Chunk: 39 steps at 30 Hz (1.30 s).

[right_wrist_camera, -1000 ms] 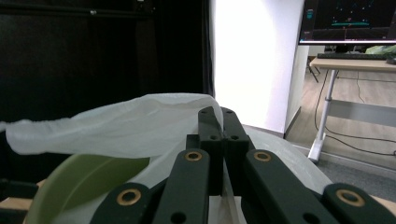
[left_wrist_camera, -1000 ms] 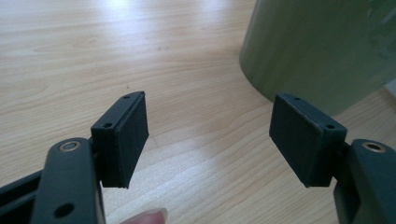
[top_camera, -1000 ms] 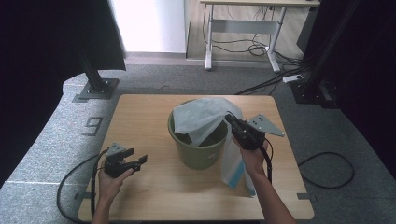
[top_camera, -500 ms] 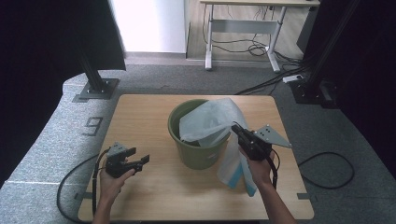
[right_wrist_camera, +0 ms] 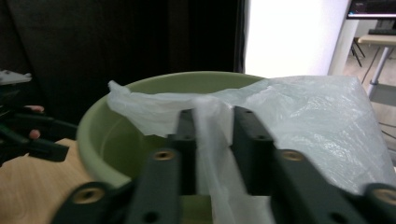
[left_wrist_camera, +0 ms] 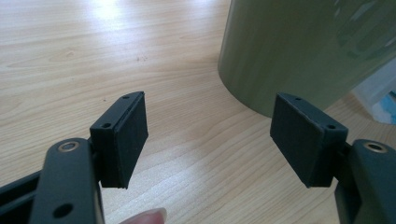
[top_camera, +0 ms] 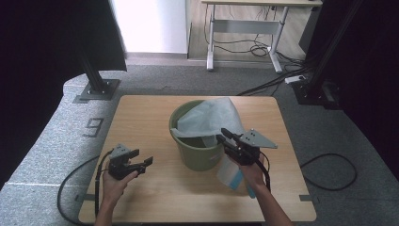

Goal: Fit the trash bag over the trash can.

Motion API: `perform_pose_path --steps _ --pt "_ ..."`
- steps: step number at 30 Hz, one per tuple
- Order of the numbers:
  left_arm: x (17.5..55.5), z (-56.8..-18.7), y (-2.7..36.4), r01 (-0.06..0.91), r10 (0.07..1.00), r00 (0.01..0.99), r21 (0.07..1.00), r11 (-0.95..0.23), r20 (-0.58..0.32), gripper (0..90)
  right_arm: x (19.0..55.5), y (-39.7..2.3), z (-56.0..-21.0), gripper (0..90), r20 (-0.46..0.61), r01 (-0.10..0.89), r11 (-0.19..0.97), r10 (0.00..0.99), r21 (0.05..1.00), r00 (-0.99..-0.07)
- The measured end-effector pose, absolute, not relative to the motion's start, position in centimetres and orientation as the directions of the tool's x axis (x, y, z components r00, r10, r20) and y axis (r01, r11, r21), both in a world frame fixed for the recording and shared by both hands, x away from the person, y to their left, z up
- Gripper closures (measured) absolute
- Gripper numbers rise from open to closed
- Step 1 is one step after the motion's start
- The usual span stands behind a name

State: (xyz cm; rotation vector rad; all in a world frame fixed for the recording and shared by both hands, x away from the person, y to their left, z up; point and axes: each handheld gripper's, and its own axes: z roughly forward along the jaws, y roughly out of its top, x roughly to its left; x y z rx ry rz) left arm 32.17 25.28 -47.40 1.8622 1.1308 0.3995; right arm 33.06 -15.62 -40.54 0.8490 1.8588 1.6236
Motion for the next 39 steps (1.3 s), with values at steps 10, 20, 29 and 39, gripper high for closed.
perform_pose_path --steps 10,20,29,39 --pt "32.2 -47.6 25.0 0.548 0.825 0.536 0.817 -0.179 -0.179 27.2 30.0 -18.1 -39.7 29.1 0.003 0.104 0.081 0.775 0.991 -0.632" --pt "32.2 -47.7 24.9 0.551 0.826 0.537 0.813 -0.187 -0.174 27.2 29.6 -20.1 -43.5 21.0 0.023 0.200 0.104 0.838 0.974 -0.546" --pt "32.1 -47.7 24.7 0.549 0.826 0.538 0.814 -0.190 -0.170 27.3 30.8 -19.5 -46.5 18.1 0.070 0.295 0.093 0.865 0.951 -0.496" --pt "31.1 -46.4 23.9 0.495 0.827 0.545 0.849 -0.186 -0.137 27.2 30.7 -17.3 -46.7 17.2 0.079 0.294 0.089 0.854 0.952 -0.514"
